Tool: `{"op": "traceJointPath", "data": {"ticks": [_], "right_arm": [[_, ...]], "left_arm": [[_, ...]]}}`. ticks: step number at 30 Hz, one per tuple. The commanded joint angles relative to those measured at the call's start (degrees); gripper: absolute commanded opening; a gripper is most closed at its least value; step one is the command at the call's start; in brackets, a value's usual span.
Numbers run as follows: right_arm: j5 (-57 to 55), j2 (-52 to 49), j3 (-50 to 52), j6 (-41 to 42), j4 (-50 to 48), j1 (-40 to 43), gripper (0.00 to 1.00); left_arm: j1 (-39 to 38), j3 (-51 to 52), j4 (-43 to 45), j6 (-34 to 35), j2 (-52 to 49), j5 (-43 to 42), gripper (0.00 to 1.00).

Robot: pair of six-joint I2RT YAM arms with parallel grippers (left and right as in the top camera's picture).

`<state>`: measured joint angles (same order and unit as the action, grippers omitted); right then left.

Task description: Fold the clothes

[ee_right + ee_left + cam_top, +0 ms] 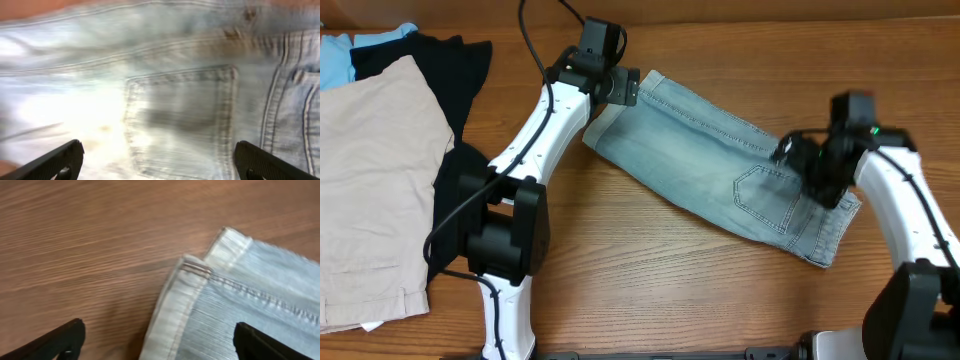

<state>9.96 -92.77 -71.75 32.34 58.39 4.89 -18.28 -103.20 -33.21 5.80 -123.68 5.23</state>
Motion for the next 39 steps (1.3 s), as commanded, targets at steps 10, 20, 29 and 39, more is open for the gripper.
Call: {"op": "traceJointPath", "data": {"ticks": [10, 20, 29, 39], "right_arm": [[-0.48, 0.22, -7.39, -2.80, 3.34, 0.07, 1.00], [-1.53, 0.22, -7.41, -2.78, 3.28, 0.07, 1.00], [-1.53, 0.22, -7.41, -2.80, 3.28, 0.07, 1.00], [-1.53, 0.22, -7.39, -2.80, 3.30, 0.07, 1.00]], "left_arm": [[0.11, -0.50, 11.04, -6.91, -10.45, -5.33, 0.87], [-0.28, -0.52, 15.23, -5.35, -13.27, -5.31, 0.58], [-0.28, -0.52, 15.34, -2.32, -13.92, -5.31, 0.43], [-0.28, -0.52, 15.54, -1.90, -13.92, -5.31, 0.07]]}}
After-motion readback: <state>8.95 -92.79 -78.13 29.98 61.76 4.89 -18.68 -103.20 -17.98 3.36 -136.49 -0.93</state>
